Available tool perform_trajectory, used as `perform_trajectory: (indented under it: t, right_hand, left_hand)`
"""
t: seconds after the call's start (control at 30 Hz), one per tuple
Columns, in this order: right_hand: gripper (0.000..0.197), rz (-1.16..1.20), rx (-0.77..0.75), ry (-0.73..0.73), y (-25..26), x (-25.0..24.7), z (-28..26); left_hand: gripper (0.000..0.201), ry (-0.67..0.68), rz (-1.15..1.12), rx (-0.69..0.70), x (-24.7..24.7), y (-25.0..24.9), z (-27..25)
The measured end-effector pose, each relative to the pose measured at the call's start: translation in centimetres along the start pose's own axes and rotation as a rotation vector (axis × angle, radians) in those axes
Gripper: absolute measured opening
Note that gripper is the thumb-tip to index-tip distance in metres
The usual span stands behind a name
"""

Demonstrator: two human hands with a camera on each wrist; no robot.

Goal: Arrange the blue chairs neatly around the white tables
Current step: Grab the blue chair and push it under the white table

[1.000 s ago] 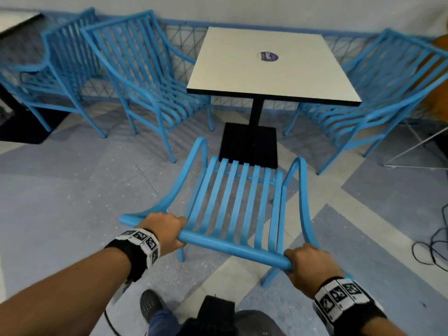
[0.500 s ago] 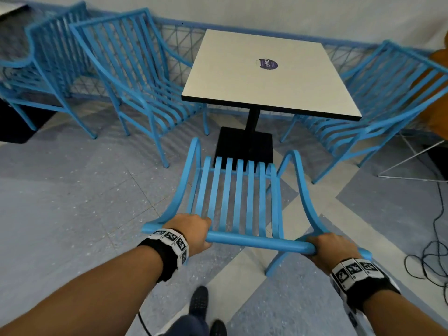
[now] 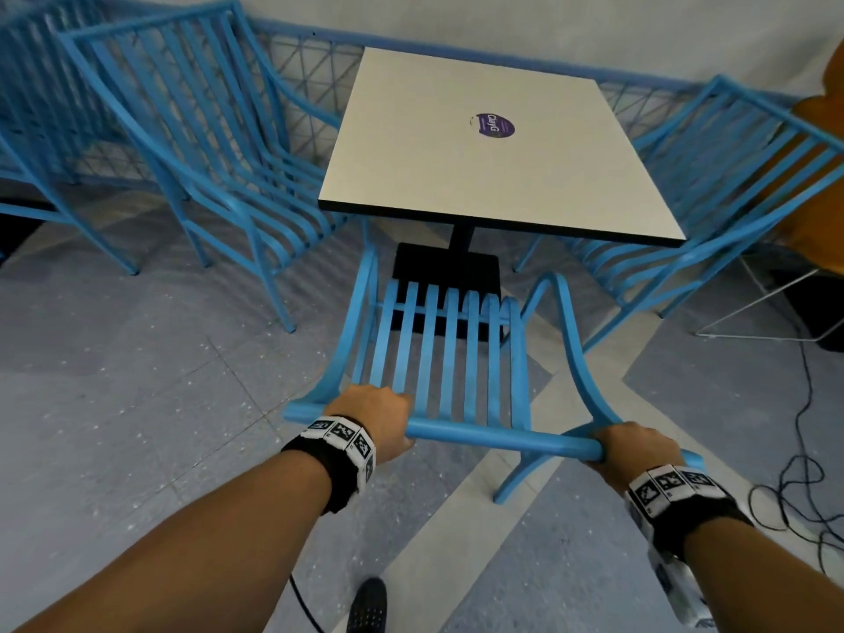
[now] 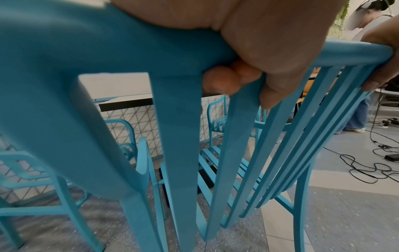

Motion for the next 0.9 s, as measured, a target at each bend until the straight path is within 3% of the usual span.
perform_trajectory:
  t: [0.47, 0.9]
  right_hand:
    - [0.021, 0.007, -0.027, 0.005, -1.4, -0.3, 6.6]
    - [0.03, 0.031, -0.169, 0.01, -2.7, -0.4, 5.4]
  left_hand:
    - [0.035, -0.001, 0.024, 0.012, -2.3, 1.4, 5.3]
    - [0.031, 0.059, -0.01, -0.152, -3.0, -0.7, 4.2]
Point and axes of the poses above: each hand's wrist, its own z-axis towards the middle knuckle, its own x-axis out of the palm, y = z × x, the point moved 1 cm from there along z, towards the middle knuckle, and after that the axes turned 3 degrees about x, right-handed, at the moved point
